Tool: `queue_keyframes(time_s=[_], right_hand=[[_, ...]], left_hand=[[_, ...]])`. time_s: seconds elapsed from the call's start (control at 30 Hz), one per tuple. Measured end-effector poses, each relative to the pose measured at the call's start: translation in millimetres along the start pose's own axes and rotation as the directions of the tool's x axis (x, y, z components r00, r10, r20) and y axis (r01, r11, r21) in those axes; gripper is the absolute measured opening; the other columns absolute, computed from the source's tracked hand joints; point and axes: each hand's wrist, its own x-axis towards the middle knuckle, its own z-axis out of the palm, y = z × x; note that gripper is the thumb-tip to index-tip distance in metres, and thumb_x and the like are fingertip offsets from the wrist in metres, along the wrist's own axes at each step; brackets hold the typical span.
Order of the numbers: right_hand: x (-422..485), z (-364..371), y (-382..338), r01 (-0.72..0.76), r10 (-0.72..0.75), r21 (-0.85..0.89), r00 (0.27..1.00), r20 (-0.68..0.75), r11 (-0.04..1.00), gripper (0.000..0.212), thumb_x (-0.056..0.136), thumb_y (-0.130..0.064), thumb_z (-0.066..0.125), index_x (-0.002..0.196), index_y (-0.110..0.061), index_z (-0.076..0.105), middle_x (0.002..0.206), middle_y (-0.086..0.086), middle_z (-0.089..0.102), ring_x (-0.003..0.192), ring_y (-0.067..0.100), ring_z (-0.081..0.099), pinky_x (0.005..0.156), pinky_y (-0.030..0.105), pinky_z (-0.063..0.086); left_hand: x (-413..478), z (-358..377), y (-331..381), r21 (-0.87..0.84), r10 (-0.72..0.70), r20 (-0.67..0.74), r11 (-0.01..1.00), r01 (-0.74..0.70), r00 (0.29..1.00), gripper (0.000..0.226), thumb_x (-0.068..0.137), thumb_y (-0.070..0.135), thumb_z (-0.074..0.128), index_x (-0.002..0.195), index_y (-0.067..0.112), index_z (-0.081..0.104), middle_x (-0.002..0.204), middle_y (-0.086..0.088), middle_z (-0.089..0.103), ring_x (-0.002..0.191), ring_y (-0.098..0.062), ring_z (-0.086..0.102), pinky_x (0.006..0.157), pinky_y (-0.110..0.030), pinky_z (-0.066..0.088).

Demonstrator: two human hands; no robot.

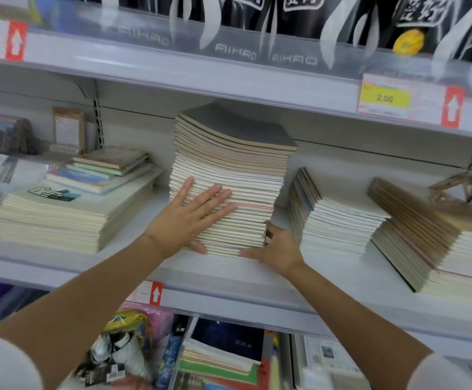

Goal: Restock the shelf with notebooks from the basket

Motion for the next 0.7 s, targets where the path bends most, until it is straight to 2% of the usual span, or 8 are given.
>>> queue_keyframes(time_s=[0.17, 0.27, 0.37, 0.47, 0.53, 0.57, 0.63, 0.7], right_hand=[[-12.4, -3.8, -9.3, 0.012, -0.017, 0.048, 0.995, 0.094, 0.999, 0.080, 0.071, -0.030, 0.085, 0.137, -0.030, 0.040, 0.118, -0.015, 0.062, 0.107, 0.012, 0.061, 0.093, 0.027, 0.050], [-20.9, -37.0, -5.9, 0.086, -0.059, -0.170, 0.986, 0.156, 0.982, 0.102, 0.076, -0.049, 0.076, 0.153, -0.031, 0.010, 0.123, -0.018, 0.047, 0.110, 0.006, 0.051, 0.092, 0.023, 0.042], [-31.5, -95.2, 3.6, 0.214, -0.195, -0.527, 0.976, 0.093, 0.822, 0.072, 0.087, -0.051, 0.063, 0.148, -0.028, 0.033, 0.128, -0.009, 0.061, 0.100, 0.013, 0.064, 0.086, 0.029, 0.049], [-49.0, -148.5, 19.5, 0.320, -0.470, -0.667, 0.881, -0.052, 0.673, 0.041, 0.089, -0.033, 0.067, 0.127, -0.020, 0.061, 0.110, 0.001, 0.072, 0.093, 0.021, 0.069, 0.079, 0.033, 0.054], [-56.4, -179.8, 37.3, 0.327, -0.579, -0.689, 0.798, -0.165, 0.647, 0.038, 0.087, -0.021, 0.070, 0.123, -0.011, 0.063, 0.112, 0.006, 0.069, 0.098, 0.025, 0.067, 0.085, 0.034, 0.052], [-57.0, -192.3, 45.4, 0.298, -0.550, -0.621, 0.793, -0.262, 0.725, 0.040, 0.089, -0.020, 0.068, 0.126, -0.009, 0.060, 0.116, 0.004, 0.065, 0.104, 0.021, 0.062, 0.090, 0.032, 0.049], [-50.9, -207.7, 51.2, 0.156, -0.261, -0.251, 0.845, -0.467, 0.955, 0.045, 0.094, -0.029, 0.060, 0.134, -0.010, 0.050, 0.123, -0.002, 0.054, 0.115, 0.013, 0.051, 0.096, 0.025, 0.038], [-29.8, -217.2, 51.9, 0.014, 0.153, 0.319, 0.859, -0.490, 0.948, 0.046, 0.097, -0.038, 0.051, 0.136, -0.014, 0.047, 0.124, -0.006, 0.053, 0.111, 0.011, 0.055, 0.088, 0.015, 0.040]], left_hand=[[-2.1, -16.5, 4.3, -0.023, -0.008, -0.006, 1.000, 0.008, 1.000, 0.127, 0.063, 0.074, 0.066, 0.154, 0.015, 0.000, 0.161, -0.013, -0.005, 0.148, -0.032, -0.004, 0.116, -0.061, -0.001], [2.2, -25.9, 8.0, -0.069, 0.052, -0.078, 0.996, -0.058, 0.996, 0.109, 0.077, 0.065, 0.063, 0.155, 0.012, 0.008, 0.161, -0.016, 0.004, 0.149, -0.033, 0.004, 0.119, -0.054, 0.002], [30.6, -39.3, 23.4, -0.046, 0.224, -0.192, 0.971, -0.237, 0.955, 0.082, 0.093, 0.046, 0.050, 0.154, 0.008, 0.010, 0.161, -0.013, 0.008, 0.149, -0.028, 0.006, 0.120, -0.049, 0.006], [75.8, -54.3, 59.5, -0.063, 0.420, -0.262, 0.891, -0.450, 0.869, 0.067, 0.097, 0.034, 0.029, 0.154, 0.008, 0.005, 0.161, -0.010, 0.002, 0.149, -0.027, 0.001, 0.120, -0.046, 0.004], [105.0, -64.8, 90.0, -0.191, 0.358, -0.270, 0.890, -0.415, 0.894, 0.065, 0.096, 0.031, 0.022, 0.154, 0.010, 0.003, 0.161, -0.008, 0.000, 0.150, -0.026, -0.001, 0.121, -0.044, 0.003], [119.2, -68.2, 103.3, -0.350, 0.201, -0.249, 0.893, -0.282, 0.947, 0.064, 0.097, 0.031, 0.023, 0.154, 0.012, 0.004, 0.161, -0.006, 0.001, 0.150, -0.024, 0.000, 0.122, -0.042, 0.003], [147.0, -70.3, 120.3, -0.736, -0.280, -0.047, 0.658, 0.157, 0.959, 0.061, 0.099, 0.038, 0.028, 0.154, 0.018, 0.009, 0.162, -0.002, 0.007, 0.150, -0.021, 0.007, 0.122, -0.039, 0.007], [177.4, -72.8, 128.2, -0.872, -0.590, 0.328, 0.111, 0.476, 0.738, 0.060, 0.098, 0.046, 0.032, 0.151, 0.019, 0.022, 0.159, -0.004, 0.023, 0.146, -0.023, 0.021, 0.121, -0.042, 0.016]])
